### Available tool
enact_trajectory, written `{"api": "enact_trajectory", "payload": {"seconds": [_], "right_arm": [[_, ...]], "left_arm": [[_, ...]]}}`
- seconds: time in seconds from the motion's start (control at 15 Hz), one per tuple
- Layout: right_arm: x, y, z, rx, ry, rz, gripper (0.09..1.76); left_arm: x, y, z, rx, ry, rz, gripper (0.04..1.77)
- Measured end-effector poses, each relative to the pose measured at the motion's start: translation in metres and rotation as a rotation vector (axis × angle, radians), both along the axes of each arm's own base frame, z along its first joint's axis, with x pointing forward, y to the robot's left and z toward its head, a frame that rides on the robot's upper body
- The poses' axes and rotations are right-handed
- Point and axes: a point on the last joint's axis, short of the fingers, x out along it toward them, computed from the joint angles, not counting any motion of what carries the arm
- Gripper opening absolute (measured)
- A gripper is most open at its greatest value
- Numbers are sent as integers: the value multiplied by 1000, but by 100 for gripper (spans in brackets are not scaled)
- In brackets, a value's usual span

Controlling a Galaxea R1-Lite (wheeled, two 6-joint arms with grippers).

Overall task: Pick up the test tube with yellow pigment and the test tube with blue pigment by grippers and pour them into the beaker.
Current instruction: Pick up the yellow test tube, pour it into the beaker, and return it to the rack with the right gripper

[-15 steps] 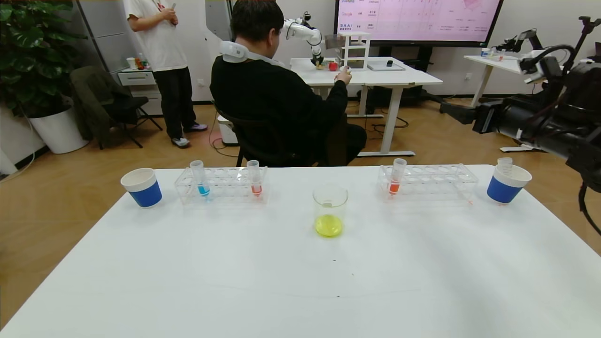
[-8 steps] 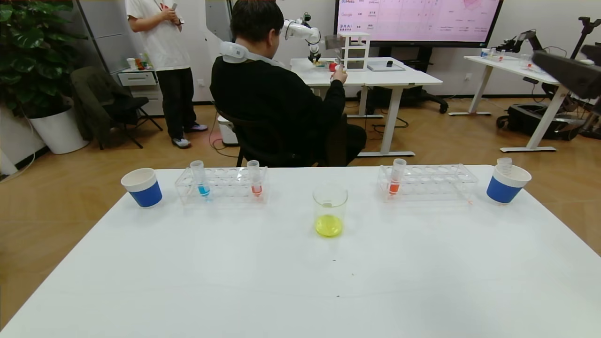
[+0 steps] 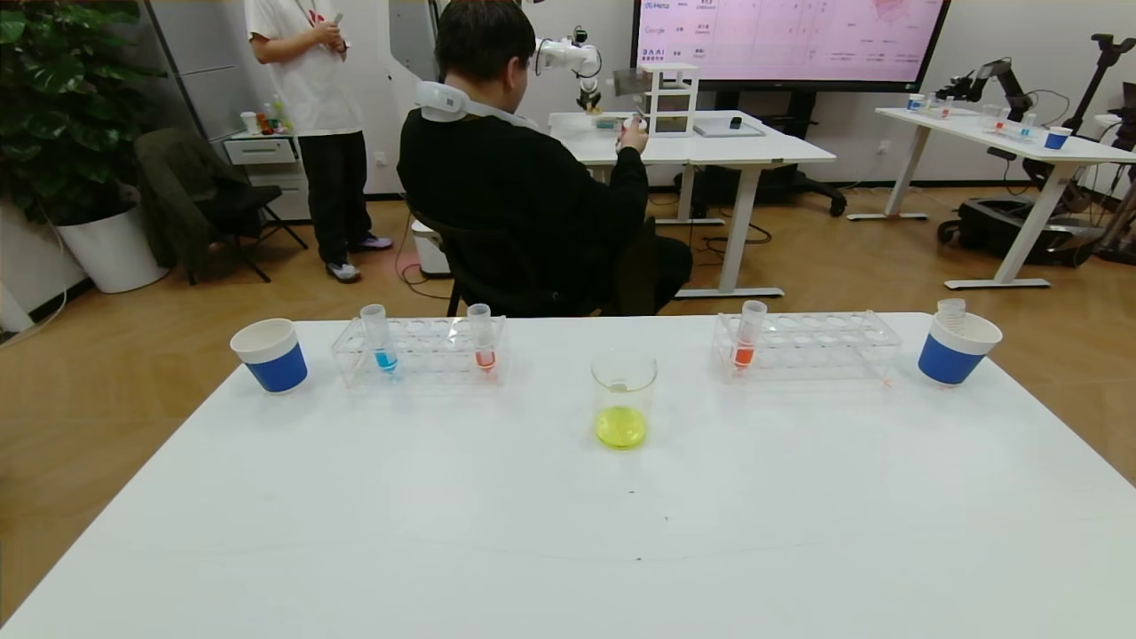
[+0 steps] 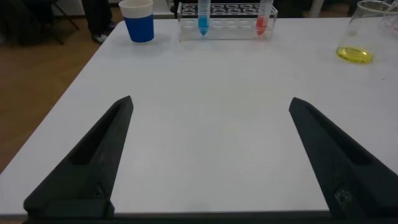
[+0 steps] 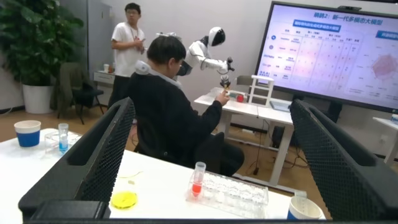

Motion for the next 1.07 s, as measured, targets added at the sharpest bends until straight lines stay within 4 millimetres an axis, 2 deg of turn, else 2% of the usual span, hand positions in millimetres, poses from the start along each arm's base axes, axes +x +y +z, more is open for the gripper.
{"api": "enact_trajectory", "payload": {"seconds": [0.2, 0.4, 0.6, 0.87, 1.07], "right_arm": [[-37, 0, -40, 5, 30, -20, 174], [-57, -1, -78, -1, 57, -51, 174], [-54, -3, -115, 5, 104, -118, 174], [-31, -5, -171, 6, 296, -202, 174], [-28, -6, -191, -6, 444, -258, 174]], "left_arm": [[0, 0, 0, 0, 0, 0, 175], [0, 0, 0, 0, 0, 0, 175], [0, 0, 0, -1, 0, 0, 175], [0, 0, 0, -1, 0, 0, 175], [0, 0, 0, 0, 0, 0, 175]]}}
